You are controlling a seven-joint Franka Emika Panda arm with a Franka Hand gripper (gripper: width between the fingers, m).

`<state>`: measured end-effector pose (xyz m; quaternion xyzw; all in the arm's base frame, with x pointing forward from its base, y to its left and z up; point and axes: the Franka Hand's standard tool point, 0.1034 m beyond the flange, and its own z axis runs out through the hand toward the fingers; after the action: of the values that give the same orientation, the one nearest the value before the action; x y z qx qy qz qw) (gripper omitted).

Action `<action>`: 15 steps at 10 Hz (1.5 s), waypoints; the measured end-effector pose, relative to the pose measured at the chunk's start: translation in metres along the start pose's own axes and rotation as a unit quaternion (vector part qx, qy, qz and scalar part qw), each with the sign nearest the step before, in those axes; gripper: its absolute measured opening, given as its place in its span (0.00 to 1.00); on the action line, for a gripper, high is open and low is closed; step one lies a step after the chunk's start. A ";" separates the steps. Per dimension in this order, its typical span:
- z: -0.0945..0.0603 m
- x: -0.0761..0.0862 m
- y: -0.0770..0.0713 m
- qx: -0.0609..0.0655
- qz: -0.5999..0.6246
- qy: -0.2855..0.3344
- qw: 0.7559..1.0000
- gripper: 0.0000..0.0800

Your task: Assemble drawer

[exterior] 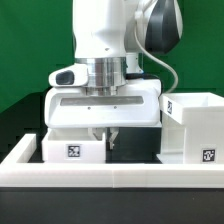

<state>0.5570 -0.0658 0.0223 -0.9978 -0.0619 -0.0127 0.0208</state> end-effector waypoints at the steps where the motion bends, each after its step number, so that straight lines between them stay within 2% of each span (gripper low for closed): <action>1: -0.004 0.002 -0.004 0.012 -0.036 -0.017 0.999 0.05; 5: -0.001 0.000 0.000 0.011 -0.159 -0.014 0.987 0.05; 7: 0.008 -0.015 0.004 0.006 -0.264 -0.018 0.964 0.05; 10: 0.013 -0.022 -0.002 -0.011 -0.416 -0.033 0.909 0.05; 13: 0.013 -0.024 0.005 -0.011 -0.495 -0.039 0.868 0.05; 15: 0.011 -0.027 0.006 -0.011 -0.566 -0.045 0.823 0.05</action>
Offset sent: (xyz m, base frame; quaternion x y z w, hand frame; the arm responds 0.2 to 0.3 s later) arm 0.0000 0.0000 0.0000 0.0000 0.0000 -0.1938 0.9810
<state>0.5312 -0.0746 0.0104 -0.7874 -0.6160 0.0220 -0.0035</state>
